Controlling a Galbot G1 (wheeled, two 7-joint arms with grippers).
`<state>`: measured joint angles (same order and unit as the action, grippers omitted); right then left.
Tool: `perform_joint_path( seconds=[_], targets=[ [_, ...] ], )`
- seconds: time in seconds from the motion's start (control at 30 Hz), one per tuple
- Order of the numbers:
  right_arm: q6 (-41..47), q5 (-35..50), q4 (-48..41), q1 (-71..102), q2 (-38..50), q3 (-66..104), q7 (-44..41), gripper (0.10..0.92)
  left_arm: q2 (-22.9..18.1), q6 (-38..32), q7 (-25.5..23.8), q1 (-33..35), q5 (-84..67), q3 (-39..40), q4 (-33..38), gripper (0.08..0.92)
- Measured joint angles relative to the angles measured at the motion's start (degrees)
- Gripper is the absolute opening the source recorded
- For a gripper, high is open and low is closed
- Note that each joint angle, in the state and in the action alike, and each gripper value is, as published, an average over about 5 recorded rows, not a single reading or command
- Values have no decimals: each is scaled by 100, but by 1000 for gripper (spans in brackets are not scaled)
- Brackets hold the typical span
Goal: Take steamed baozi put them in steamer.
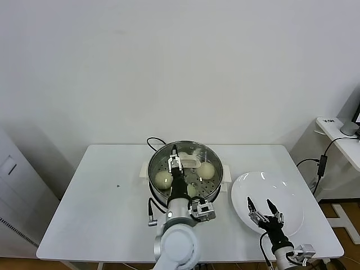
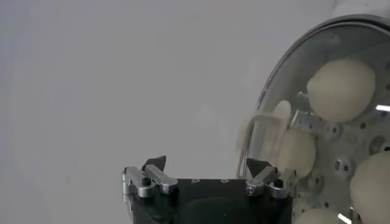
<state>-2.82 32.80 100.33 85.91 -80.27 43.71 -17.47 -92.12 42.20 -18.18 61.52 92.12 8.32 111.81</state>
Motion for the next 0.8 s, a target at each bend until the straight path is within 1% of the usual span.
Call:
perform_joint_path(
  seconds=[0.2,0.37,0.6,0.7,0.8],
  targets=[
    [-36,10,44,53,22,-2,-13,823,-5,0,27,215,-60,-146,298,823],
    [-92,32,122,107,18,-16,-67,823,40,0,272,348,-333,-485,499,823],
    [-204,17,245,192,61,6,-194,823,324,0,862,556,-1392,-1267,711,823],
    [-273,6,281,236,98,28,-265,823,370,-28,992,682,-2047,-1716,798,823],
    [-361,-14,321,292,143,37,-341,823,394,-232,1024,847,-2866,-2219,895,823]
  ],
)
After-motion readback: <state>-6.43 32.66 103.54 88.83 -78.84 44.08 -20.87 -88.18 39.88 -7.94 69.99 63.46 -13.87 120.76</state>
